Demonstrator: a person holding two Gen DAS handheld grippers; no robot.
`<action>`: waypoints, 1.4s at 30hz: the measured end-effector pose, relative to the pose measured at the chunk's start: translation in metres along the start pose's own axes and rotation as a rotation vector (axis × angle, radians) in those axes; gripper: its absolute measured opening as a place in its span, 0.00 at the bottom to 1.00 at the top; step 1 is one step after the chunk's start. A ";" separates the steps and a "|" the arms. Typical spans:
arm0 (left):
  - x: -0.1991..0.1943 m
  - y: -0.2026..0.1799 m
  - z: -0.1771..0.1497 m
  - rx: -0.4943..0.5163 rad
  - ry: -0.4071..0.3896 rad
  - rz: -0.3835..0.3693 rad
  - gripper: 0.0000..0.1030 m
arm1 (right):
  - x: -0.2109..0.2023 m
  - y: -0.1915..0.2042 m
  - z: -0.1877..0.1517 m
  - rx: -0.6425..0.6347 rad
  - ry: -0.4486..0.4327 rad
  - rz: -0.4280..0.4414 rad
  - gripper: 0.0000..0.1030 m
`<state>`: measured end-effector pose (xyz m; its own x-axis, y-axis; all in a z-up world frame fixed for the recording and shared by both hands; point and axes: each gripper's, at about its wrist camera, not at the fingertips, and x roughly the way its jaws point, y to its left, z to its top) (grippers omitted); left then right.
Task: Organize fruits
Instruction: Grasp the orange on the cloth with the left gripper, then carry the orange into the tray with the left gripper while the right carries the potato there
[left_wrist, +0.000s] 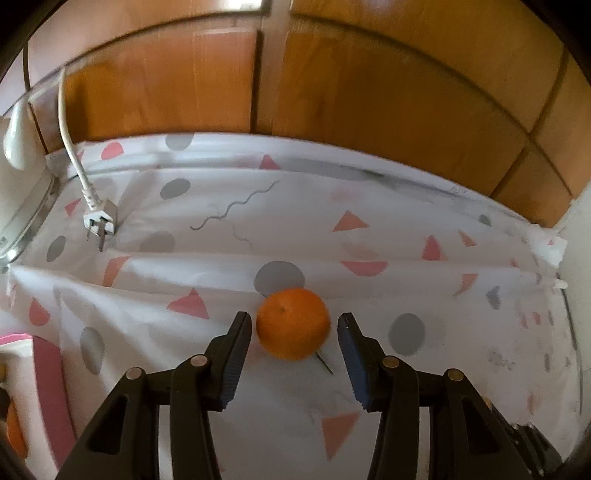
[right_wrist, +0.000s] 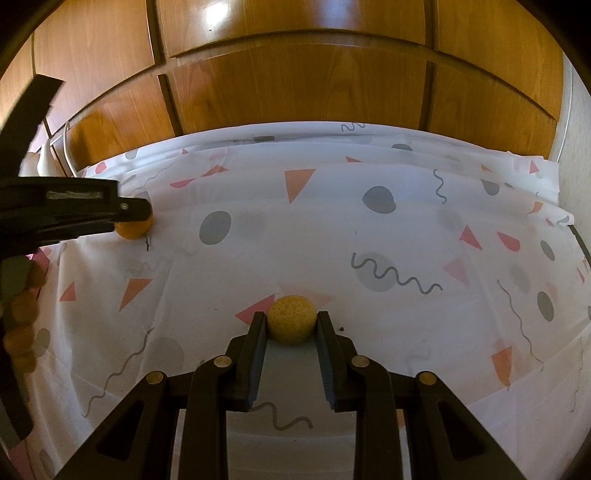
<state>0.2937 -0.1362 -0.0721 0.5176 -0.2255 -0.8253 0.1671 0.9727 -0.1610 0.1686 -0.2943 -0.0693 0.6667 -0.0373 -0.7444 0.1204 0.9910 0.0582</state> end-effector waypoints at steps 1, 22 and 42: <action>0.003 0.002 0.000 -0.005 0.001 -0.011 0.39 | 0.000 0.001 0.000 0.000 0.000 0.000 0.26; -0.088 -0.013 -0.102 0.038 -0.015 -0.079 0.37 | 0.001 -0.002 0.000 0.013 0.008 0.021 0.26; -0.105 -0.008 -0.170 0.103 -0.101 -0.032 0.37 | -0.053 0.002 -0.060 -0.098 0.018 0.046 0.26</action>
<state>0.0954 -0.1108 -0.0759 0.5920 -0.2655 -0.7609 0.2672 0.9554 -0.1254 0.0896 -0.2823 -0.0696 0.6567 0.0103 -0.7541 0.0169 0.9995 0.0284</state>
